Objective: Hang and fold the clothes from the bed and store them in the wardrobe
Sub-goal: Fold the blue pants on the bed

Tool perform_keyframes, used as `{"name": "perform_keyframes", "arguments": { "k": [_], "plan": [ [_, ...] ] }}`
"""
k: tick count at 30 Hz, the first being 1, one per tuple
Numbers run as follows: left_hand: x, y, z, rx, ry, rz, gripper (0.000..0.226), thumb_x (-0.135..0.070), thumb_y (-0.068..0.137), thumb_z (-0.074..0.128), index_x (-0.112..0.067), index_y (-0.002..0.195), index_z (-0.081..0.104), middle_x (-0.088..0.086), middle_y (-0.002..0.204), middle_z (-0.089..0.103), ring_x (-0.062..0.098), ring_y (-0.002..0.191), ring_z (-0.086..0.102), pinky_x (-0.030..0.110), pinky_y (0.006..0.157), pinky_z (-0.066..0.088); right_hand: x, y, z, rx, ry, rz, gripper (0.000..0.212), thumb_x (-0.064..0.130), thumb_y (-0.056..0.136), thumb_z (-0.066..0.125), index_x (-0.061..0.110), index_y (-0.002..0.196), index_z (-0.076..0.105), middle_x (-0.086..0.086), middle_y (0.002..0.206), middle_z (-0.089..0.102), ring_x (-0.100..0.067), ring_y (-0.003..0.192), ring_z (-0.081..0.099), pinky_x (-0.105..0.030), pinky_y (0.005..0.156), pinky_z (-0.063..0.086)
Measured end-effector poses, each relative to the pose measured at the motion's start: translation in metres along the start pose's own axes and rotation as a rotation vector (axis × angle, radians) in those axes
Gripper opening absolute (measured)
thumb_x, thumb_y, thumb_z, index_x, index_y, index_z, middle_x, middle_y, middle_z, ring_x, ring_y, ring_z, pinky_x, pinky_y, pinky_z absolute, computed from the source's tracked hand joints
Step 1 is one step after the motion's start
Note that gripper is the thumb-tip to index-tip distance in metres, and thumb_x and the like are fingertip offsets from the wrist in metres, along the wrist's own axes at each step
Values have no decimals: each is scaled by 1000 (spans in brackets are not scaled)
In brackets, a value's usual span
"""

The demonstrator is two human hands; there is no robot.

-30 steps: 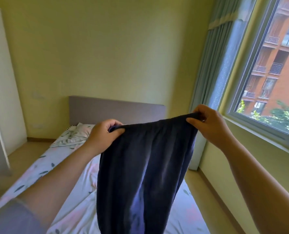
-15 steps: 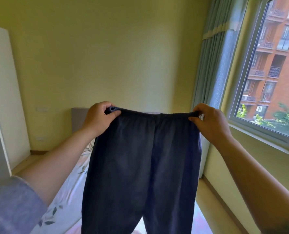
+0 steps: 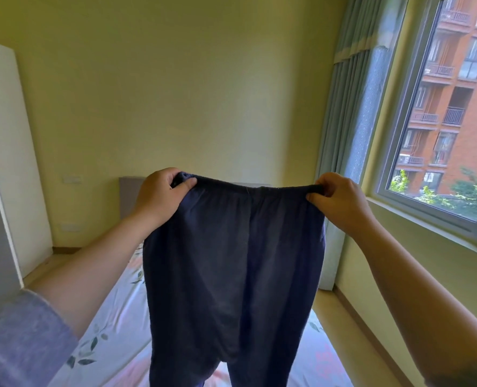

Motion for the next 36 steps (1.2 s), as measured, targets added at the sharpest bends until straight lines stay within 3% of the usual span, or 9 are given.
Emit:
{"name": "perform_keyframes", "arguments": {
  "k": [6,9,14,17,19,24,28,32,36],
  "plan": [
    [18,-8,13,48,-75,-230,39,-32,89,67,1,70,59,5,65,51,17,64,45,29,60,33,-22,-18,32,359,263,251,43,37,78,79,-2,78,62,-6,66,57,-15,60,54,-24,58,48],
    [31,-17,25,91,-180,-381,30,-31,86,71,-9,68,61,6,70,58,17,67,51,28,60,35,-34,-24,34,319,274,297,32,30,81,78,3,73,62,-8,66,58,-17,59,55,-27,62,51],
    [37,-31,47,137,-387,-533,27,-32,91,64,-13,72,61,14,80,58,24,77,53,35,72,40,-49,-34,32,180,448,449,14,16,85,74,9,95,68,-7,85,68,-15,70,64,-22,60,56],
    [34,-35,56,108,-548,-623,23,-29,92,64,-15,74,63,11,79,65,23,69,62,35,70,50,-48,-40,34,247,371,478,13,15,83,76,8,95,74,-8,85,70,-13,70,66,-18,60,54],
    [29,-38,64,100,-654,-672,22,-24,93,63,-14,73,63,5,68,68,16,54,65,26,56,53,-41,-50,42,389,448,523,14,13,83,76,7,95,75,-7,85,71,-8,65,66,-15,54,52],
    [11,-45,82,158,-698,-664,23,-23,97,58,-13,76,63,7,73,68,18,60,65,24,48,51,-1,-69,67,624,1225,591,31,14,87,62,11,116,72,-4,77,56,-5,44,46,-15,46,48],
    [1,-44,84,146,-751,-671,24,-23,98,56,-12,78,63,7,71,68,18,59,65,23,45,50,22,-62,69,541,1695,548,31,9,86,55,6,114,69,-9,85,66,-13,63,67,-21,61,59],
    [-11,-45,86,230,-723,-595,28,-24,97,56,-11,74,65,6,69,70,16,57,67,25,50,52,29,-53,66,476,1470,357,43,-6,78,60,3,120,64,-14,98,71,-21,83,71,-27,76,60],
    [-25,-50,89,325,-691,-520,29,-23,97,58,-11,73,68,9,73,72,18,63,68,28,57,55,28,-47,51,241,806,127,14,-1,91,62,2,99,73,-9,73,70,-11,61,64,-19,61,54]
  ]
}}
Point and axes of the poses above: each hand's wrist, its own y-axis towards the middle knuckle, its own z-axis out of the palm, x = y × z, the point moved 9 cm from there along y, towards the middle knuckle
